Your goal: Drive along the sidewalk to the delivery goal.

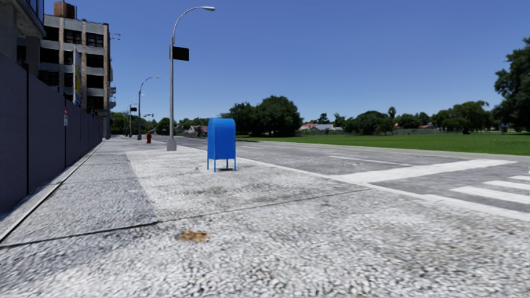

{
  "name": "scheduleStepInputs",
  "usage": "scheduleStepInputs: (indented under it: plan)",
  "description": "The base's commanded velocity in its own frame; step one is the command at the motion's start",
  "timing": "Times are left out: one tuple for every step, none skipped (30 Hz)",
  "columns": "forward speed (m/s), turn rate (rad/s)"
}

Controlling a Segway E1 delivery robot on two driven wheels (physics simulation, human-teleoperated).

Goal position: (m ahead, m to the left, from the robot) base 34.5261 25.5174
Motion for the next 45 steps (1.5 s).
scheduleStepInputs:
  plan:
    - [1.2, 0.51]
    - [1.2, 0.51]
    - [1.2, 0.51]
    - [1.2, 0.51]
    - [1.2, 0.52]
    - [1.2, 0.69]
    - [1.2, 0.98]
    - [1.2, 0.98]
    - [1.2, 1.2]
    - [1.2, 1.2]
    - [1.2, 1.2]
    - [1.2, 1.2]
    - [1.2, 1.2]
    - [1.2, 1.2]
    - [1.2, 1.05]
    - [1.2, 0.88]
    - [1.2, 0.84]
    - [1.2, 0.76]
    - [1.2, 0.54]
    - [1.2, 0.54]
    - [1.2, 0.24]
    - [1.2, 0.06]
    - [1.2, 0.01]
    - [1.2, 0.0]
    - [1.2, 0.0]
    - [1.2, 0.0]
    - [1.2, 0.0]
    - [1.2, 0.0]
    - [1.2, 0.0]
    - [1.2, 0.0]
    - [1.2, 0.0]
    - [1.2, 0.0]
    - [1.21, -0.18]
    - [1.21, -0.18]
    - [1.21, -0.42]
    - [1.21, -0.86]
    - [1.21, -0.94]
    - [1.21, -0.96]
    - [1.21, -0.96]
    - [1.21, -0.96]
    - [1.21, -0.59]
    - [1.21, 0.0]
    - [1.21, 0.0]
    - [1.21, 0.0]
    - [1.21, 0.0]
